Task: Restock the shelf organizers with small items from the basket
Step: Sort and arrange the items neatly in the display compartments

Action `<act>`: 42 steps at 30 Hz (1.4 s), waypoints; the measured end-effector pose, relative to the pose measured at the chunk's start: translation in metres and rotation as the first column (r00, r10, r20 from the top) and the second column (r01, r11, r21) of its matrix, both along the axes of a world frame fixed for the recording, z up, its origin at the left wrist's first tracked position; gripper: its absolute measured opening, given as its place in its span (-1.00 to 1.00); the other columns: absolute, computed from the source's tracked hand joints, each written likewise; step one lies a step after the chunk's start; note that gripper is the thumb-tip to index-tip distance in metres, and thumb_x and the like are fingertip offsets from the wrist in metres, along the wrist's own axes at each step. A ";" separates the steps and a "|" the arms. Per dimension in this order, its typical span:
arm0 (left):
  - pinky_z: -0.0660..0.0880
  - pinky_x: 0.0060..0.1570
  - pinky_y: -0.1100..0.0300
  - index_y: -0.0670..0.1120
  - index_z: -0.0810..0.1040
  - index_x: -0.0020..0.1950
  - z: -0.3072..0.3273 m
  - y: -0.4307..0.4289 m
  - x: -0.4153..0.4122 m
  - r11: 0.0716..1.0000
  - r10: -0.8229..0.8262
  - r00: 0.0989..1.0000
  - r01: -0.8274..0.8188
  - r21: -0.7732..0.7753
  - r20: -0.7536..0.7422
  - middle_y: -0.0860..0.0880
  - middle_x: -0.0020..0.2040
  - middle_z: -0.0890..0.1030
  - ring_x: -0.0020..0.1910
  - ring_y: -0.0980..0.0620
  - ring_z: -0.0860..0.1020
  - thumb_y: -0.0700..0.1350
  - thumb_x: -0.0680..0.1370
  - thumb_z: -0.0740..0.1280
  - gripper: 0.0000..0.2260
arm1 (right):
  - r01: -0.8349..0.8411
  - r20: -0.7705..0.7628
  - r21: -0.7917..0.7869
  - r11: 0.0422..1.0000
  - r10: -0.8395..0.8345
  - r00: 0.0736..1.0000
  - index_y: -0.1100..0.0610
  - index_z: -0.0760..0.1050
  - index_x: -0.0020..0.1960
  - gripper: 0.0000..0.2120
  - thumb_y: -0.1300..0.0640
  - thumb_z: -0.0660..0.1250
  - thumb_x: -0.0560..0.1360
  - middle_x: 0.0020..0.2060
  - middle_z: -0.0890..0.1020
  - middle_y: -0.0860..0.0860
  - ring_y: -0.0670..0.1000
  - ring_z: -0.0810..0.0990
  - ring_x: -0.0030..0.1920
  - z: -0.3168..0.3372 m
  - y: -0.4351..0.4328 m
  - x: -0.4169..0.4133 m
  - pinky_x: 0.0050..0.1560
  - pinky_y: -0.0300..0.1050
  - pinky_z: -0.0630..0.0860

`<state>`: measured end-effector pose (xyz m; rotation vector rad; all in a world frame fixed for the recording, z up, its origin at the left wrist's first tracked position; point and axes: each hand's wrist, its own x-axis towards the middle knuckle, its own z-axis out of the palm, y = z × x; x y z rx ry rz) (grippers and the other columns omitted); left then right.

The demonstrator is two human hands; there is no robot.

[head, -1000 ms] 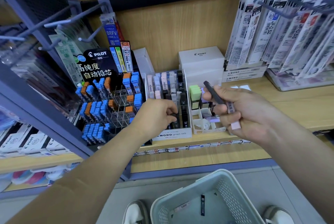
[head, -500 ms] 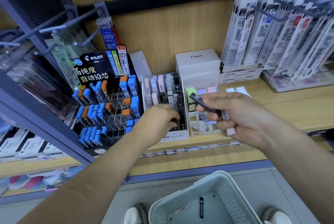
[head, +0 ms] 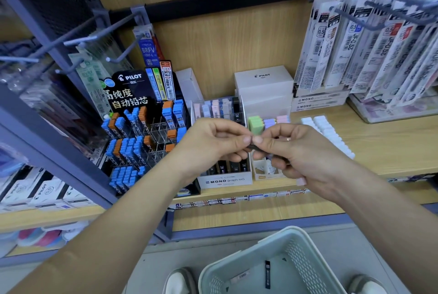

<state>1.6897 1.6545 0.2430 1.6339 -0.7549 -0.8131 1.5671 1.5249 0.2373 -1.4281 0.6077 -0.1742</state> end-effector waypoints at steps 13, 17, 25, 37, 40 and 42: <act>0.58 -0.12 0.23 -0.09 0.66 -0.10 0.013 0.016 0.020 0.990 0.128 0.978 -0.136 0.037 0.168 -0.02 -0.24 0.67 -0.25 0.05 0.64 -0.32 0.39 0.47 -0.83 | 0.087 -0.015 0.175 0.981 -0.086 0.996 0.21 0.59 0.06 -0.85 0.33 0.31 0.52 -0.16 0.67 0.14 -0.06 0.38 -0.43 -0.002 -0.010 0.005 -0.61 -0.30 0.21; 0.59 -0.10 0.25 -0.02 0.69 -0.10 0.017 0.029 0.036 0.959 0.173 0.857 -0.259 0.116 0.486 0.03 -0.21 0.67 -0.18 0.06 0.63 -0.21 0.44 0.47 -0.90 | 0.163 0.037 0.361 0.918 -0.189 0.981 0.19 0.47 0.01 -0.61 0.54 0.03 0.42 -0.05 0.55 0.25 0.03 0.49 -0.25 -0.001 -0.019 0.004 -0.36 -0.18 0.34; 0.36 -0.41 0.50 0.07 0.69 -0.13 0.011 0.038 0.045 0.902 -0.085 0.734 -0.230 0.364 0.673 0.17 -0.39 0.55 -0.43 0.28 0.48 -0.24 0.46 0.45 -0.82 | 0.107 0.112 0.451 0.886 -0.175 0.978 0.30 0.49 0.21 -0.64 0.56 0.15 0.50 -0.05 0.65 0.34 0.15 0.72 -0.12 0.001 -0.017 -0.002 -0.14 -0.15 0.66; 0.54 -0.12 0.19 -0.09 0.66 0.01 -0.003 0.033 0.054 0.902 -0.065 0.620 -0.299 0.312 0.782 0.00 -0.22 0.63 -0.20 0.10 0.56 -0.10 0.57 0.32 -0.86 | 0.047 0.026 0.274 0.960 -0.056 0.998 0.28 0.52 0.17 -0.78 0.26 0.31 0.54 -0.11 0.72 0.16 -0.04 0.61 -0.43 0.007 -0.013 -0.004 -0.57 -0.34 0.42; 0.56 -0.05 0.07 -0.09 0.63 0.04 -0.006 0.031 0.056 0.906 -0.052 0.610 -0.303 0.294 0.790 0.01 -0.24 0.62 -0.20 0.05 0.58 -0.13 0.58 0.30 -0.88 | 0.033 -0.006 0.170 0.985 -0.033 0.999 0.28 0.57 0.10 -0.79 0.17 0.32 0.55 -0.24 0.71 0.09 -0.10 0.38 -0.55 0.005 -0.013 -0.003 -0.63 -0.35 0.22; 0.57 -0.07 0.09 -0.07 0.60 0.03 -0.007 0.029 0.057 0.907 -0.010 0.591 -0.334 0.257 0.806 0.04 -0.27 0.62 -0.23 0.08 0.58 -0.10 0.57 0.33 -0.91 | 0.041 -0.021 0.135 0.990 -0.039 0.999 0.29 0.58 0.07 -0.79 0.15 0.29 0.58 -0.37 0.62 0.05 -0.11 0.28 -0.56 0.002 -0.014 -0.002 -0.63 -0.34 0.15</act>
